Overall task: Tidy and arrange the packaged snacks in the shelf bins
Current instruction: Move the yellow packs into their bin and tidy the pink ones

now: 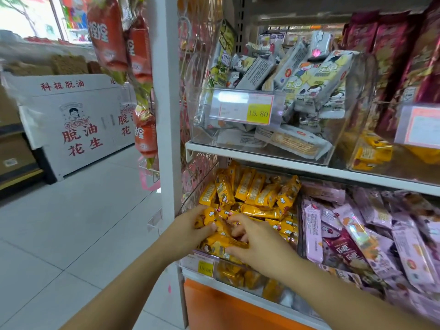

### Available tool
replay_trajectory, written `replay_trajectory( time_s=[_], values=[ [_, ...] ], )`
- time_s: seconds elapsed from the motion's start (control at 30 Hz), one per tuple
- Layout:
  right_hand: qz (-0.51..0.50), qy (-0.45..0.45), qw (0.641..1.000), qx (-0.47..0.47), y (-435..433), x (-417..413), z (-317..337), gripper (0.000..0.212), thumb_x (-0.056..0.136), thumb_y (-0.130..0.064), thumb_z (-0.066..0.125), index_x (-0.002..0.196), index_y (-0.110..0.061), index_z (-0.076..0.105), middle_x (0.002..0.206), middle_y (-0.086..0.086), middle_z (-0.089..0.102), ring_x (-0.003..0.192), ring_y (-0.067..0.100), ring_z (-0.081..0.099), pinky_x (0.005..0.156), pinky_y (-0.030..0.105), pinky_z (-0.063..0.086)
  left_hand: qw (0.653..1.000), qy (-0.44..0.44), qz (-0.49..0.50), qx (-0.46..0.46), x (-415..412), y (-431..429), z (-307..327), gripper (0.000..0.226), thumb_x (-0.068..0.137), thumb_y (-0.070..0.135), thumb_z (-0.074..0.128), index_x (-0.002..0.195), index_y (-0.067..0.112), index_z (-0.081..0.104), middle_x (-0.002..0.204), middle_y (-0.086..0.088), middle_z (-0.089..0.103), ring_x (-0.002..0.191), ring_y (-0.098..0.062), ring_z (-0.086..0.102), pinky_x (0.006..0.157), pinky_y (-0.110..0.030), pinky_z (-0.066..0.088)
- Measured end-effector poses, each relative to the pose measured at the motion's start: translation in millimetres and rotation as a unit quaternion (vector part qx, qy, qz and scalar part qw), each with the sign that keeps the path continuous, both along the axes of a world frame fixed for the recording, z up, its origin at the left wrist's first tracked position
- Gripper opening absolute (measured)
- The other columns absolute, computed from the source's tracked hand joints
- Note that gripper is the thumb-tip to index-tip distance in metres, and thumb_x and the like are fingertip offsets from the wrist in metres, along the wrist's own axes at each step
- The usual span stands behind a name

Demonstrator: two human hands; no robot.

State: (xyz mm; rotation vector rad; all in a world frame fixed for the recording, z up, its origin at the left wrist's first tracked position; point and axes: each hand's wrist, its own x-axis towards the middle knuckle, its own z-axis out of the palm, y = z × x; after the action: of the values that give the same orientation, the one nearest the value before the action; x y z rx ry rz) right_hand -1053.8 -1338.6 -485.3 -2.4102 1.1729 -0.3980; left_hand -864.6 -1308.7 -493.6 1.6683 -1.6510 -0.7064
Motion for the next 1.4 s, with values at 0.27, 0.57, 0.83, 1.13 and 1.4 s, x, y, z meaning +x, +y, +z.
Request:
replay_trajectory(
  time_s=[0.27,0.57,0.83,1.13,1.4],
  values=[
    [-0.013,0.089,0.988,-0.124,2,12,-3,0.021,0.085,-0.053,0.060,0.086,-0.031,0.061,0.085,-0.017,0.055,0.094,0.009,0.047,0.095,0.031,0.030,0.944,-0.322,0.032,-0.072,5,12,9,0.047,0.098,0.023,0.048,0.142,0.036,0.037,0.151,0.010,0.027,0.136,-0.013,0.031,0.101,-0.028,0.042],
    [0.051,0.109,0.989,-0.088,1,0,2,0.023,0.097,-0.029,0.049,0.112,-0.033,0.066,0.115,-0.014,0.066,0.111,0.008,0.054,0.118,0.037,0.001,0.895,-0.443,-0.044,0.026,4,10,13,0.054,0.096,0.011,0.043,0.143,0.036,0.033,0.144,0.004,0.039,0.127,-0.021,0.045,0.088,-0.040,0.051],
    [0.042,0.024,0.993,-0.104,15,-41,54,0.017,0.091,-0.033,0.059,0.105,-0.033,0.069,0.104,-0.015,0.068,0.098,0.003,0.059,0.089,0.030,0.048,0.917,-0.393,-0.054,-0.047,-31,22,67,0.038,0.098,0.032,0.044,0.136,0.037,0.043,0.144,0.011,0.036,0.125,-0.014,0.047,0.094,-0.035,0.048],
    [0.014,-0.068,0.983,-0.171,52,-114,141,0.013,0.088,-0.028,0.064,0.098,-0.029,0.071,0.087,-0.017,0.068,0.079,-0.004,0.059,0.075,0.021,0.048,0.926,-0.268,-0.076,-0.255,-112,42,153,0.022,0.094,0.028,0.054,0.113,0.036,0.062,0.110,0.019,0.063,0.101,-0.003,0.058,0.082,-0.030,0.049],
    [-0.094,-0.182,0.939,-0.276,73,-226,219,0.021,0.084,-0.015,0.068,0.083,-0.035,0.066,0.080,-0.018,0.068,0.077,-0.004,0.061,0.071,0.009,0.045,0.919,-0.137,-0.146,-0.339,-188,32,229,0.018,0.093,0.017,0.057,0.097,0.033,0.063,0.087,0.021,0.065,0.078,0.004,0.060,0.074,-0.020,0.050]
  ],
)
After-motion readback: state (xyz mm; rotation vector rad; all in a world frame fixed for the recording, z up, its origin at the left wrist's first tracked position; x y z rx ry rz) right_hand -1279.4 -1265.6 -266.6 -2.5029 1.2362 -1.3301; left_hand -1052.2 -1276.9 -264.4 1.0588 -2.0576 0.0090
